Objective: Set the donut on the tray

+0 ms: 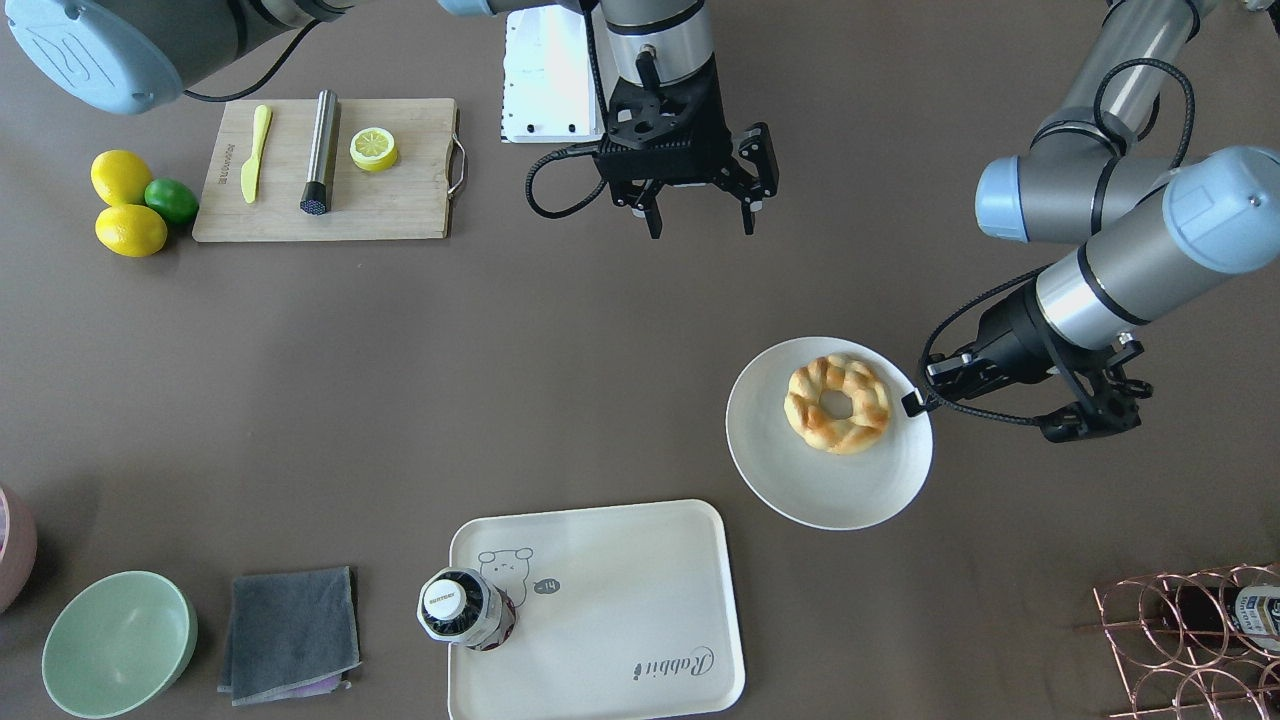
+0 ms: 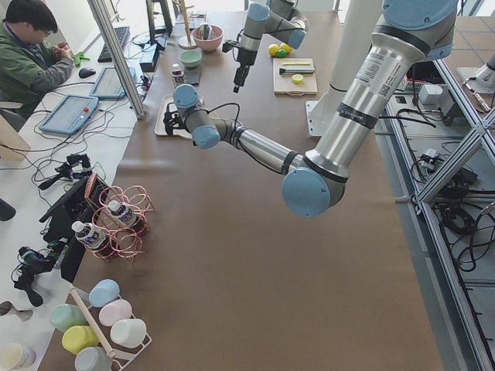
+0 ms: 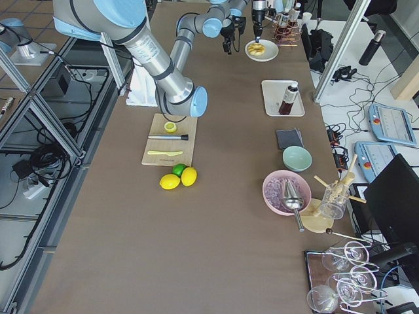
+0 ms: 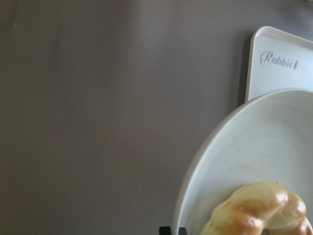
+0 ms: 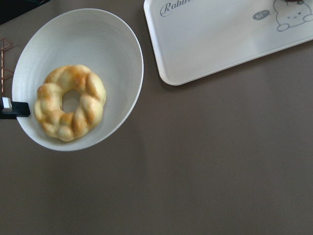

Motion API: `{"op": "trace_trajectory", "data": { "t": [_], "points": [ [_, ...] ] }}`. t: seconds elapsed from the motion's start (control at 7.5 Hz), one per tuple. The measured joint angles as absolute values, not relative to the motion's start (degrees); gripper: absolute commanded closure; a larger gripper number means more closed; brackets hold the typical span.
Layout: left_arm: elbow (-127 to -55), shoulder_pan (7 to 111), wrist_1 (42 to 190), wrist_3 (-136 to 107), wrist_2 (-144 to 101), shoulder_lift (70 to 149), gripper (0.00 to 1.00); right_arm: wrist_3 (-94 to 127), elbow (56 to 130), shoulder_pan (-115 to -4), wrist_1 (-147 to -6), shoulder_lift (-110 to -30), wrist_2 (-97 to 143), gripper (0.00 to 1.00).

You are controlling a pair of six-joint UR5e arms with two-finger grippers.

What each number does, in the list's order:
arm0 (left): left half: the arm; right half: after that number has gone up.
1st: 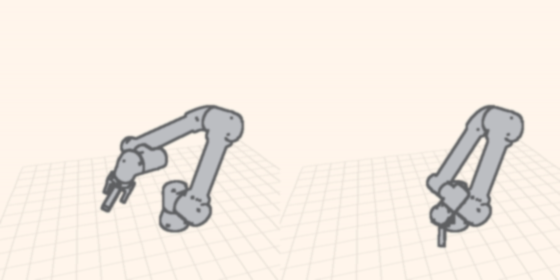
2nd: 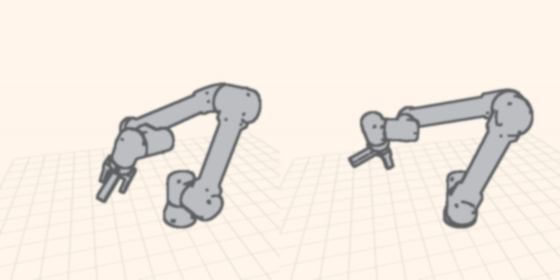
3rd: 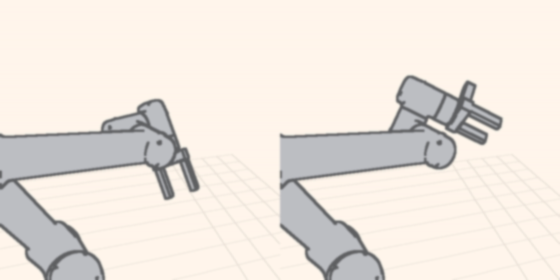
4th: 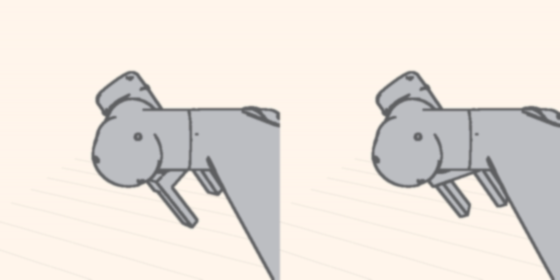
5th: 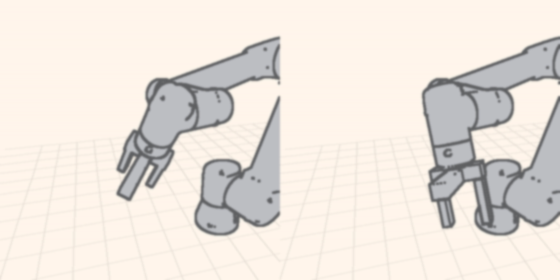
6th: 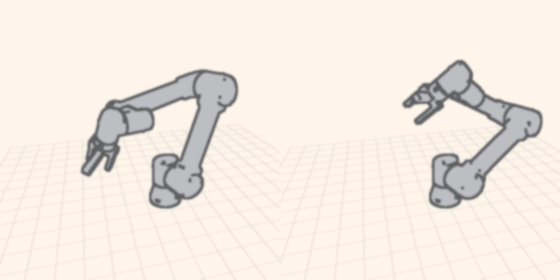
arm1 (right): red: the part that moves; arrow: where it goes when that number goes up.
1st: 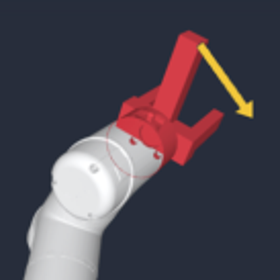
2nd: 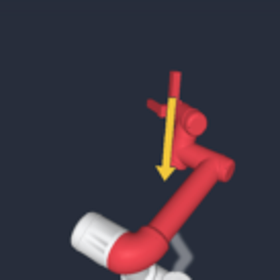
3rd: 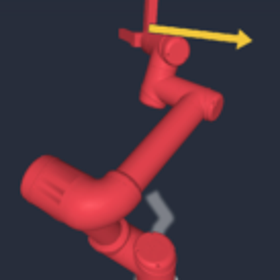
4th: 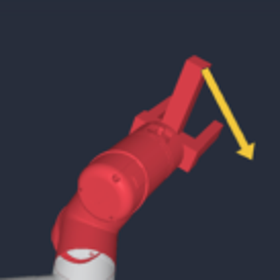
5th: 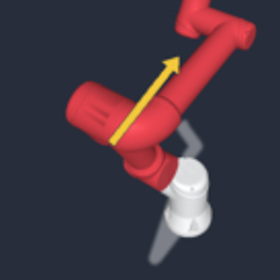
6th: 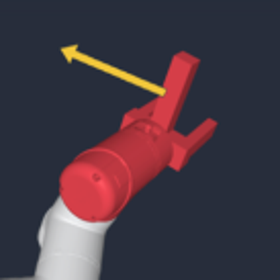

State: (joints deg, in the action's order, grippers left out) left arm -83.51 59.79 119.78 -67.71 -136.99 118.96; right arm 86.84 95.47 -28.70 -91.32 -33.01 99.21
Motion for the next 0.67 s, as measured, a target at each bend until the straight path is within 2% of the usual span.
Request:
{"op": "trace_trajectory", "data": {
  "t": [0.27, 0.67],
  "points": [
    [-71.8, 59.5, 118.6, -68.0, -131.2, 128.5, 1.0, 78.5, 99.6, -33.8, -91.5, -40.0, 104.0, 0.0],
    [-58.9, 57.0, 118.5, -71.7, -123.9, 139.3, 1.0, 58.2, 100.9, -45.9, -91.4, -52.5, 113.9, 0.0]
  ]
}}
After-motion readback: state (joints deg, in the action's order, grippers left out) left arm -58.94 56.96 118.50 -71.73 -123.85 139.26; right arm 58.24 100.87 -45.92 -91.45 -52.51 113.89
